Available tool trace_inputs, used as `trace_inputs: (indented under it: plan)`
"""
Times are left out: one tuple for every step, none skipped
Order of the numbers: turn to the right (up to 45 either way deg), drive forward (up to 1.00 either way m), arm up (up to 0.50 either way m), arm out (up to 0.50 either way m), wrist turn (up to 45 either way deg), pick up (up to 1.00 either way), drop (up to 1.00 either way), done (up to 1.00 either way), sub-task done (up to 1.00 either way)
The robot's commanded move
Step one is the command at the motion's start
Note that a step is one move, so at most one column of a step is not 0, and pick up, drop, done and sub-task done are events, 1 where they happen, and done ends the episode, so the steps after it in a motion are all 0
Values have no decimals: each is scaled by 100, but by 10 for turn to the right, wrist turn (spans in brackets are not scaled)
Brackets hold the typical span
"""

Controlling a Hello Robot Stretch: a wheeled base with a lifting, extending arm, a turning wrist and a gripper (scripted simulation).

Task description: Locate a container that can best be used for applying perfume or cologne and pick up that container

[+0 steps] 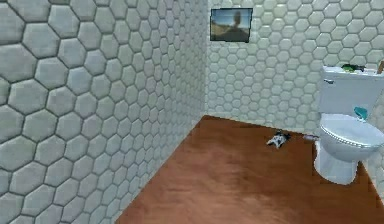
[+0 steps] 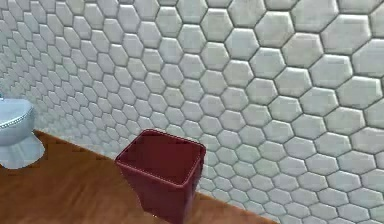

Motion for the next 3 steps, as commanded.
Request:
trace_inputs:
  plan:
    - [0, 5, 0, 0, 0, 0, 0, 0, 0]
    - [210, 0, 0, 0, 0, 0, 0, 0, 0]
    - [0, 75, 0, 0, 0, 0, 0, 0, 0]
